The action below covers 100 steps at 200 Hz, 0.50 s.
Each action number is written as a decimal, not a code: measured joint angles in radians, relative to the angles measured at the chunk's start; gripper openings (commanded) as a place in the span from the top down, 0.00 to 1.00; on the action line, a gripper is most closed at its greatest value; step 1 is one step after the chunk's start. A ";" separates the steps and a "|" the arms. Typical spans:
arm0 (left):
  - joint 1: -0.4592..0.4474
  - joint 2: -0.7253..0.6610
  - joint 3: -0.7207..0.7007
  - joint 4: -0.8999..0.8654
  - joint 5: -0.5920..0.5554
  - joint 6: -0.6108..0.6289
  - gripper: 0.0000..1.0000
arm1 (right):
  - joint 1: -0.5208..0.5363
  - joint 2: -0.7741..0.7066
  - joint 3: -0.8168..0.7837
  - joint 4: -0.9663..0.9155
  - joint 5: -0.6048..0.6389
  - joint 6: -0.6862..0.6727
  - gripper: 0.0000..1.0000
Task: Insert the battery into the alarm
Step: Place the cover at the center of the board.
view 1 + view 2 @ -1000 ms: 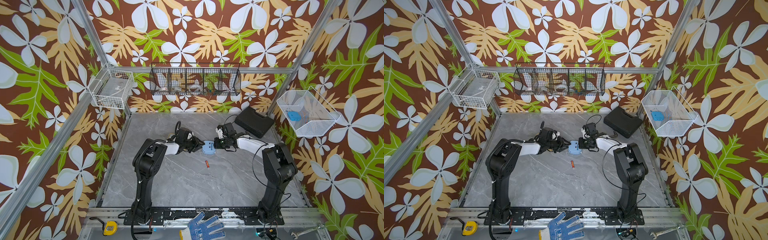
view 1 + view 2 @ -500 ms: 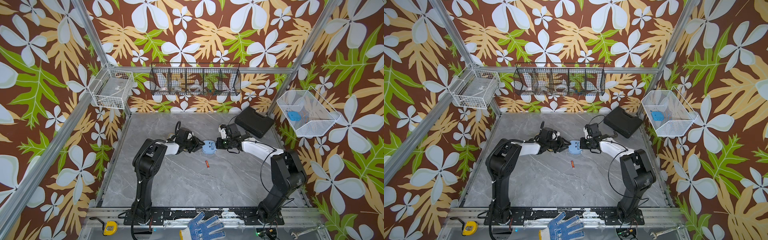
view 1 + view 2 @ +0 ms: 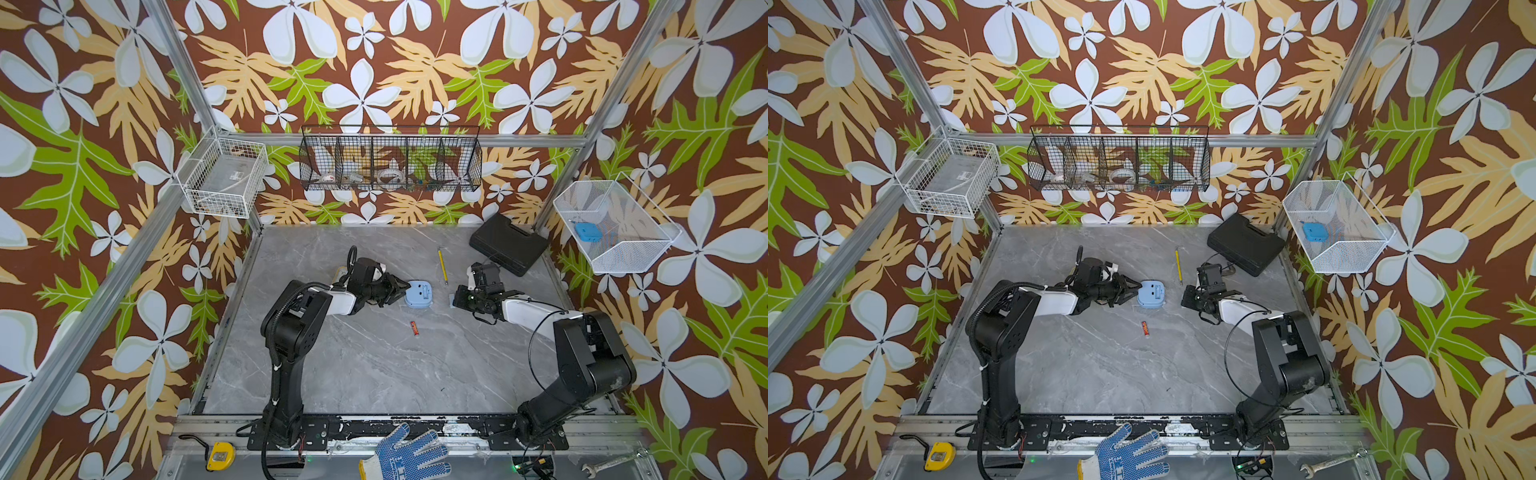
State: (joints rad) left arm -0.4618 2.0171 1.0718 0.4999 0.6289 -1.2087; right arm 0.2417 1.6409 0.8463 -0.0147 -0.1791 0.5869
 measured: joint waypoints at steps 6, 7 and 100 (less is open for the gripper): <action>0.000 -0.007 -0.002 0.001 -0.001 0.000 0.62 | -0.002 0.008 -0.007 0.015 0.000 0.010 1.00; 0.000 -0.008 -0.002 0.001 -0.001 0.000 0.61 | -0.002 0.008 -0.008 0.016 0.000 0.011 1.00; 0.000 -0.084 0.047 -0.127 -0.082 0.117 0.60 | -0.008 0.044 -0.040 0.097 0.003 0.024 0.62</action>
State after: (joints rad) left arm -0.4618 1.9327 1.1187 0.3725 0.5465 -1.0920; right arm 0.2337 1.6852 0.8062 0.0818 -0.1757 0.6106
